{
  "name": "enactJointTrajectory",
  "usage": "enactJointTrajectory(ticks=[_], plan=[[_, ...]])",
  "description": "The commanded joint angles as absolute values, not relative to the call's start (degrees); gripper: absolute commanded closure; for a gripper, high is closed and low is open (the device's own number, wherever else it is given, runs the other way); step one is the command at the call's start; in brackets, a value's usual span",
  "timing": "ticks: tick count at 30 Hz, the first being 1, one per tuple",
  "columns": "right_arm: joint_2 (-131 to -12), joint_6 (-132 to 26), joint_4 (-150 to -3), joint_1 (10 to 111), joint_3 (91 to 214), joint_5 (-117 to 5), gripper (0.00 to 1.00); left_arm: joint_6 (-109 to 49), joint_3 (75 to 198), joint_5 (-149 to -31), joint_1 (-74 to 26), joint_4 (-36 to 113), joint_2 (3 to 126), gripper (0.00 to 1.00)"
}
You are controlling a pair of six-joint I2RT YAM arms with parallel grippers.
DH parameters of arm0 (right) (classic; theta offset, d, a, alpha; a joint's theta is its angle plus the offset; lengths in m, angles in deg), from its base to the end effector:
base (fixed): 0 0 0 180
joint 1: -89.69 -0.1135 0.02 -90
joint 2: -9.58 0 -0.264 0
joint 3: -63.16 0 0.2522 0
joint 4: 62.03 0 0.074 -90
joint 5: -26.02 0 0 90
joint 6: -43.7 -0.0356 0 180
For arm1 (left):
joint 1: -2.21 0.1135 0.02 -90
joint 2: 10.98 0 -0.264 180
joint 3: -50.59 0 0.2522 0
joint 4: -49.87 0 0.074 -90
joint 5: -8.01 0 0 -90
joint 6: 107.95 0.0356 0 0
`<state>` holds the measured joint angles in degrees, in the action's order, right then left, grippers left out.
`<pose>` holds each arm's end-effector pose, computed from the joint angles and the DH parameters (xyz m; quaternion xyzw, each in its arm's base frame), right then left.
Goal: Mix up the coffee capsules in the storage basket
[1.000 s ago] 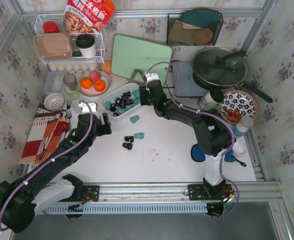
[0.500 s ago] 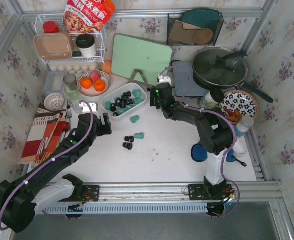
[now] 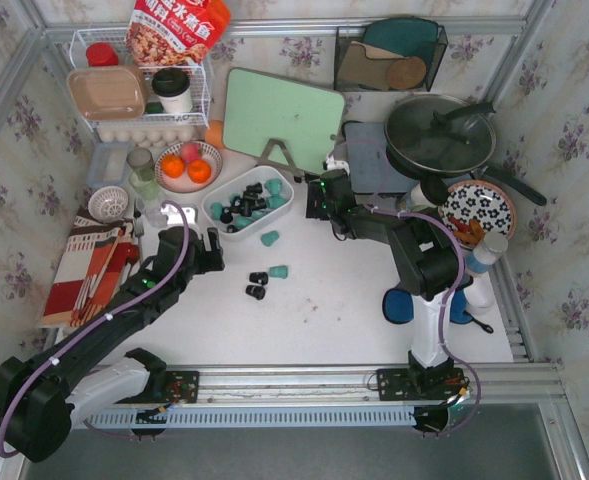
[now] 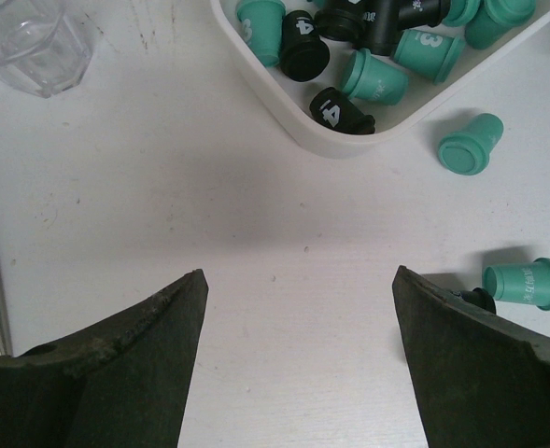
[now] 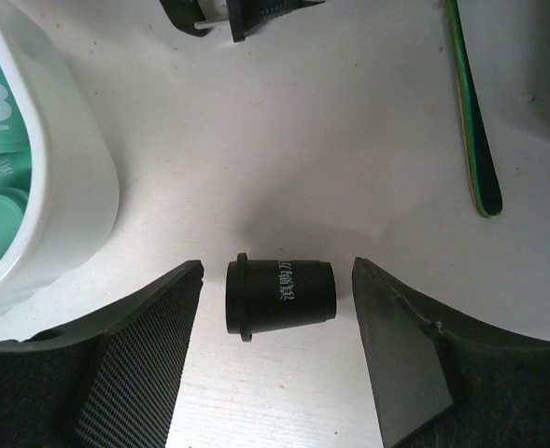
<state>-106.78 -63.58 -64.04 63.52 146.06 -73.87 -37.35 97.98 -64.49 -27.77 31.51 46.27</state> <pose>0.3944 0.1870 0.1477 -0.0293 0.8860 0.0978 0.4523 0.1966 -0.1010 0.2413 0.0004 0.8518 -0.0933 0.5156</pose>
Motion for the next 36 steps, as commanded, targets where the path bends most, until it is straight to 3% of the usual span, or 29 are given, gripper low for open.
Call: enactJointTrajectory(ticks=[1, 9, 15, 21, 29, 36], plan=[[-107.46, -64.33, -63.42, 63.52, 146.20, -74.33, 0.31, -37.62, 98.63, -64.70, -27.76, 32.24, 46.41, 0.17], [-104.93, -64.50, -62.08, 63.46, 144.32, -74.41, 0.59, -37.68, 98.63, -64.71, -27.74, 32.24, 46.43, 0.17], [-100.85, -63.62, -62.26, 62.06, 144.91, -73.82, 0.63, -37.96, 98.50, -64.69, -27.76, 32.14, 45.81, 0.17], [-100.10, -55.69, -59.01, 54.15, 150.30, -74.43, 0.63, -38.39, 97.79, -64.36, -27.76, 32.44, 44.45, 0.17], [-113.90, -54.31, -61.72, 50.94, 167.22, -74.39, 0.57, -38.20, 97.98, -63.89, -27.76, 32.05, 44.42, 0.17], [-121.21, -56.67, -64.70, 50.99, 175.61, -73.62, 0.35, -38.19, 97.93, -64.11, -27.76, 32.05, 44.45, 0.17]])
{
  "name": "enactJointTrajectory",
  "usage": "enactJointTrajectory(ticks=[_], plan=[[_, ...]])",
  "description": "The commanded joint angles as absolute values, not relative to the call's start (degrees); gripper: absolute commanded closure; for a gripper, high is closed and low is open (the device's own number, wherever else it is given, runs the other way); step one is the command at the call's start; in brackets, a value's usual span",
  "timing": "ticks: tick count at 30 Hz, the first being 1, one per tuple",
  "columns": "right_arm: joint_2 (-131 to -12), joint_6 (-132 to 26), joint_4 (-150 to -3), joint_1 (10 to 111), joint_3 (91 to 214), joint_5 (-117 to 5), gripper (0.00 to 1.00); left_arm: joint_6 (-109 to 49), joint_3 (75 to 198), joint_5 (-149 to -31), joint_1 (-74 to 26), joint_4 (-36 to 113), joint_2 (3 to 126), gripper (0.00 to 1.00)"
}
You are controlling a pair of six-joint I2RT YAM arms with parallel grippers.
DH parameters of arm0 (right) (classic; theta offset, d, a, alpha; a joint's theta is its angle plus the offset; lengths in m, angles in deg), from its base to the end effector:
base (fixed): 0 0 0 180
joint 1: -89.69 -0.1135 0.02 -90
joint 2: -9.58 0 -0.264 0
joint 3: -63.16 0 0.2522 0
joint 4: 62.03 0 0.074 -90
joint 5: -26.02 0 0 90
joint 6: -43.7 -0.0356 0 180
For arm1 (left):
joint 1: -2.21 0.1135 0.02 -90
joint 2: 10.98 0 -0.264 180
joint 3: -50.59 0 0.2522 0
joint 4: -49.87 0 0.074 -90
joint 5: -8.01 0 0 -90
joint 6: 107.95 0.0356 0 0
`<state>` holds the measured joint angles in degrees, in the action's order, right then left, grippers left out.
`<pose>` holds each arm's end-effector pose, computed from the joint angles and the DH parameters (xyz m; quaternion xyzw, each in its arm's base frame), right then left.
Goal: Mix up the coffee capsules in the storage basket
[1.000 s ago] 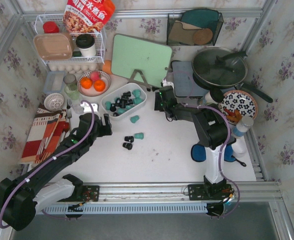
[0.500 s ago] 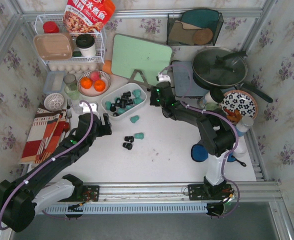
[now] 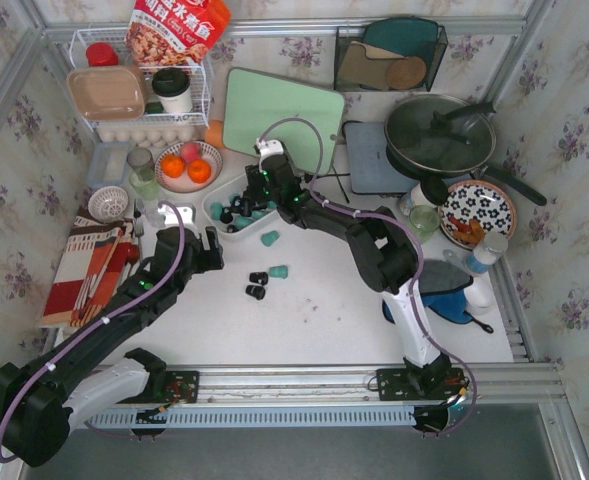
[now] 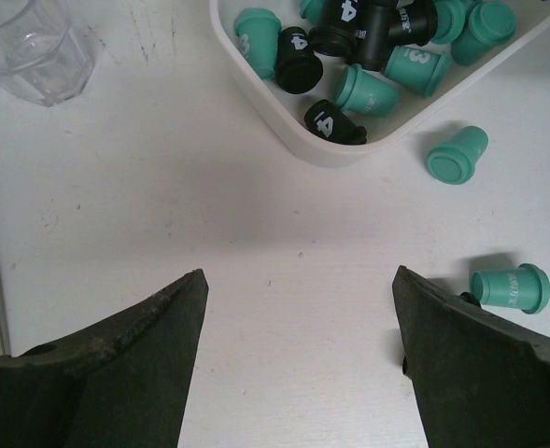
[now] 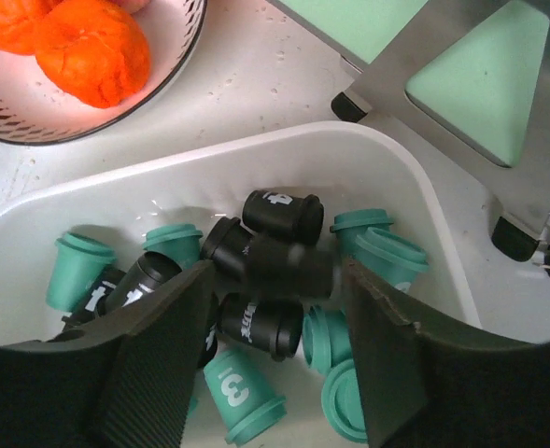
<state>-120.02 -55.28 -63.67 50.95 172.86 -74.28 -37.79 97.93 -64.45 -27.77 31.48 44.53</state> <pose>0.4149 0.3247 0.1910 -0.1627 0.8088 0.1587 0.5424 0.1931 -0.0990 0.2470 -0.0056 0.8445 -0.1012 0.5259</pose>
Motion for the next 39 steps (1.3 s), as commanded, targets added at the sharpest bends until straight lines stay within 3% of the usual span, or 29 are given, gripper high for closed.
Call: enactJointTrajectory(ticks=[1, 4, 8, 21, 27, 39], plan=[[-121.17, -56.89, -64.79, 51.03, 175.74, -73.34, 0.32, -38.19, 97.99, -64.22, -27.76, 32.13, 44.60, 0.17], [-119.55, -56.96, -65.58, 50.94, 175.14, -72.91, 0.25, -38.31, 98.09, -64.45, -27.76, 32.17, 44.96, 0.17], [-114.35, -56.76, -66.58, 50.93, 171.19, -72.66, 0.24, -38.33, 98.35, -64.73, -27.76, 31.99, 45.37, 0.17], [-82.27, -55.04, -58.74, 50.68, 135.42, -75.71, 0.24, -38.83, 97.94, -67.46, -27.74, 33.23, 46.10, 0.17], [-69.09, -51.76, -54.26, 50.67, 120.66, -83.11, 0.24, -38.43, 97.86, -69.25, -27.76, 34.64, 47.91, 0.18], [-61.34, -47.01, -44.96, 50.67, 106.04, -92.88, 0.19, -38.56, 99.27, -70.06, -29.70, 32.07, 51.41, 0.20]])
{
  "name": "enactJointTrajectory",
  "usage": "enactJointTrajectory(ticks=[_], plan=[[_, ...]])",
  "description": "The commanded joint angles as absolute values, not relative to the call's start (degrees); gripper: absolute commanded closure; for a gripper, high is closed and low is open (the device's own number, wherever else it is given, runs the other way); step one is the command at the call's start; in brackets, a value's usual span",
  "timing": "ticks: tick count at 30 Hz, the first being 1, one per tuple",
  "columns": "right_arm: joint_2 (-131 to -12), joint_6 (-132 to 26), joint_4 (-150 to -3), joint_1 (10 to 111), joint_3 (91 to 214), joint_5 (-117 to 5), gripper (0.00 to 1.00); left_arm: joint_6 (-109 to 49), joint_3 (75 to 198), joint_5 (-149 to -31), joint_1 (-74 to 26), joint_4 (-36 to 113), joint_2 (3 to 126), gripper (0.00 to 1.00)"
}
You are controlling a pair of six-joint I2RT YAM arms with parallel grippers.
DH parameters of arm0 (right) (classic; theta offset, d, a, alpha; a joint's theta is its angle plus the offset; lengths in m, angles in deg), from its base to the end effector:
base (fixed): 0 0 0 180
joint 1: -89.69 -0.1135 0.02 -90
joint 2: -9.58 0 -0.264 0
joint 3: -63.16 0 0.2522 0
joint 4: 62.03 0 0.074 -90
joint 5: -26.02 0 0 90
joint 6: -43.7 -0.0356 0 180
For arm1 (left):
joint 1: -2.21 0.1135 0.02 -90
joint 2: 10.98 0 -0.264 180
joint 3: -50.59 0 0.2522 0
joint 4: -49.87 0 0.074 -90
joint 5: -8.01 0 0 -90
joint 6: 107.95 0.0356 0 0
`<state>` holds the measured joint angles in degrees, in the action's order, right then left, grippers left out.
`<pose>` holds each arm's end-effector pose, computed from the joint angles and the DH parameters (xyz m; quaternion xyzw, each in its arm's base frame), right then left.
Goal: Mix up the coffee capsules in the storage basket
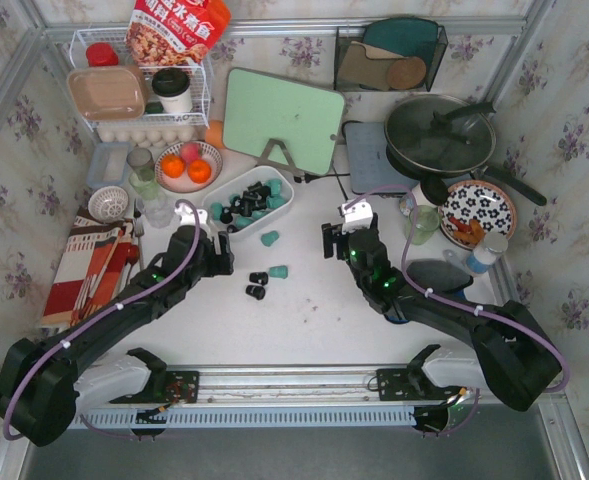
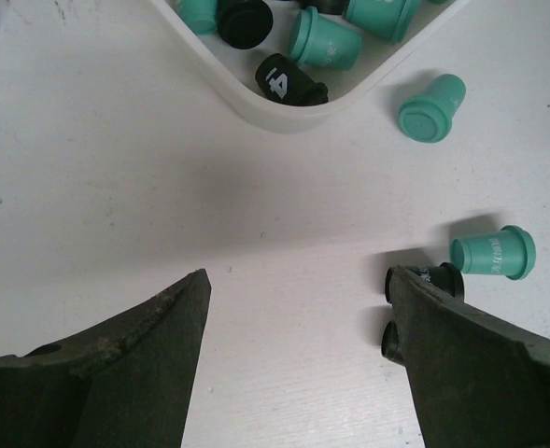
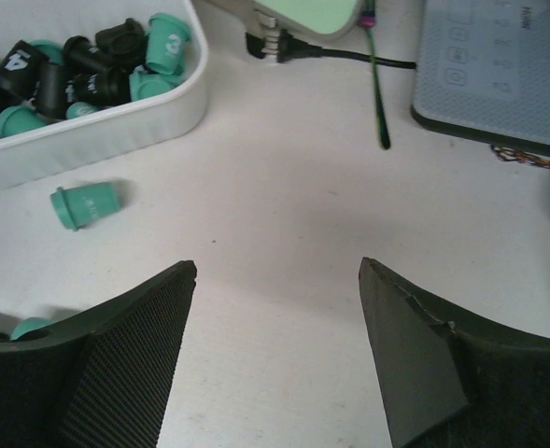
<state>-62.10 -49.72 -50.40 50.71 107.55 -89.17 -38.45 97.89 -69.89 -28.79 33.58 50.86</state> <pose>0.2143 0.1539 0.2198 -0.1120 0.7808 0.0512 0.6126 0.2035 -0.1136 0.2272 0.0273 0.8659 -0.1307 0.4820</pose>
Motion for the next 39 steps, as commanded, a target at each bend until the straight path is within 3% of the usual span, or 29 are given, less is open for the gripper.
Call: enactJointTrajectory(ticks=[1, 5, 6, 8, 28, 39], plan=[[-61.27, -46.52, -44.54, 50.67, 105.48, -93.00, 0.19, -38.42, 99.63, -69.74, -30.22, 30.93, 51.31, 0.20], [-61.17, -44.73, -42.06, 50.72, 102.57, -94.31, 0.17, -38.47, 100.69, -68.47, -32.39, 25.77, 50.66, 0.20], [-61.21, -44.61, -41.24, 50.68, 101.99, -94.85, 0.06, -38.86, 100.80, -68.45, -32.75, 24.62, 50.54, 0.21], [-61.13, -44.71, -40.39, 50.71, 101.15, -95.81, 0.00, -39.57, 100.95, -68.48, -33.83, 22.92, 50.77, 0.20], [-53.79, -49.55, -39.57, 51.19, 96.79, -95.10, 0.00, -47.06, 110.69, -59.98, -49.84, 12.25, 66.58, 0.21], [-54.44, -49.66, -39.53, 51.30, 96.84, -94.66, 0.00, -44.26, 113.52, -61.07, -51.05, 14.50, 72.27, 0.22]])
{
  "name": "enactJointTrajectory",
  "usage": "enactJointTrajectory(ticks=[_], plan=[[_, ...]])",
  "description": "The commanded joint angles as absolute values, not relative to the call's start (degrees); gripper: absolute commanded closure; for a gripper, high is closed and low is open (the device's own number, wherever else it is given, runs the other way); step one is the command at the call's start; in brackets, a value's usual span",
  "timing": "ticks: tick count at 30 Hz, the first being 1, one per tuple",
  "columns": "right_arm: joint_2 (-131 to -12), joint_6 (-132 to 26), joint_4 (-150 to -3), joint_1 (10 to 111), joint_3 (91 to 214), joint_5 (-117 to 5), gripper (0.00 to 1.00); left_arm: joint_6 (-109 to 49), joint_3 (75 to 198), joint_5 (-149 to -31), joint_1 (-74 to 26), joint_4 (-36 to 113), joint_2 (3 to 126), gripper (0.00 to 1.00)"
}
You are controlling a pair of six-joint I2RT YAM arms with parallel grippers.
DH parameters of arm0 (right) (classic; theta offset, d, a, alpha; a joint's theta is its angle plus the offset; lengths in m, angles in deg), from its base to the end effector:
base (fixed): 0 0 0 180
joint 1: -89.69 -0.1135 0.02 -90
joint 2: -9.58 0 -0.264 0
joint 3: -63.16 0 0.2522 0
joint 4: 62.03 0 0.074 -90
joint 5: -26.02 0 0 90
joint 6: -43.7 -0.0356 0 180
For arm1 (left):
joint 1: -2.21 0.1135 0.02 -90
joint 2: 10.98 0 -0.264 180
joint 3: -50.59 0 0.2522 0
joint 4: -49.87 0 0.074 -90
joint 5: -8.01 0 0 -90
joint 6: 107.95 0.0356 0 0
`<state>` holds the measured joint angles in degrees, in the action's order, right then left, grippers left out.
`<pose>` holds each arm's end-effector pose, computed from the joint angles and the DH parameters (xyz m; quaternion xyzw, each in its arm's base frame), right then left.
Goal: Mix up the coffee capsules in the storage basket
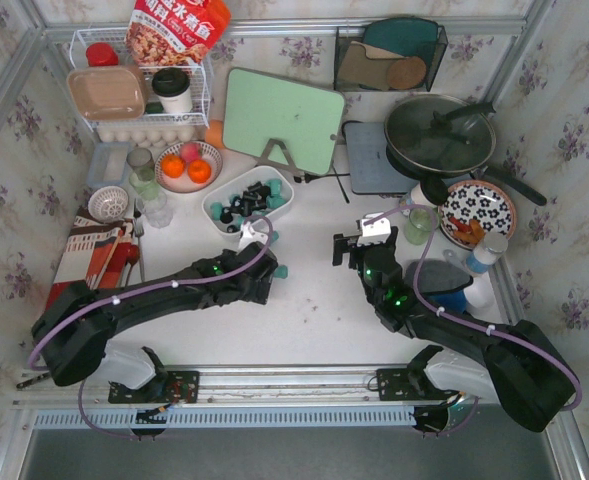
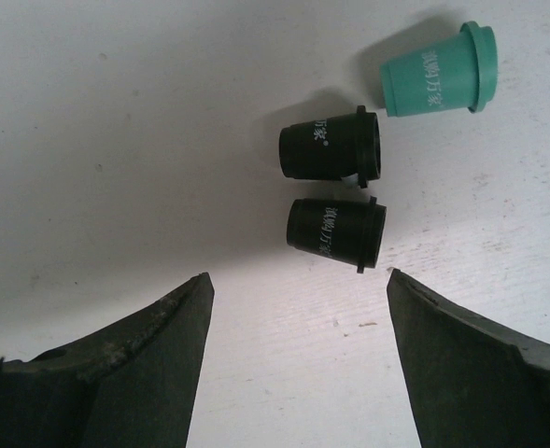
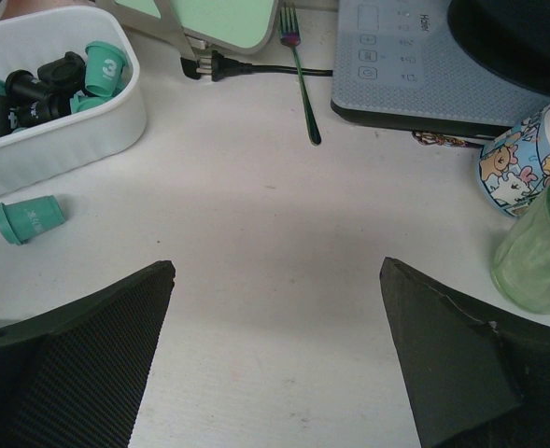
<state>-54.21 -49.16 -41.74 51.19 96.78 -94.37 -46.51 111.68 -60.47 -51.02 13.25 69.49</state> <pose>0.1870 0.1257 0.2056 -0.0654 0.7548 0.0317 0.6519 0.1745 -0.2117 0.2014 0.1474 0.9295 -0.0531 0.3340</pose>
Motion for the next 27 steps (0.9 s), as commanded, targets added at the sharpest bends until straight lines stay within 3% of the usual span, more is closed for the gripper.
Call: enactJointTrajectory(ticks=[1, 22, 27], plan=[[-54.55, -49.65, -39.59, 51.27, 96.88, -94.67, 0.00, -43.63, 114.07, -61.22, -51.05, 14.42, 73.39, 0.22], [-55.00, -49.47, -40.17, 51.38, 97.05, -94.29, 0.00, -42.35, 116.74, -65.67, -50.23, 15.76, 81.06, 0.26], [-55.00, -49.30, -40.28, 51.38, 97.16, -94.50, 0.00, -42.96, 116.13, -67.11, -50.09, 17.79, 81.89, 0.35]])
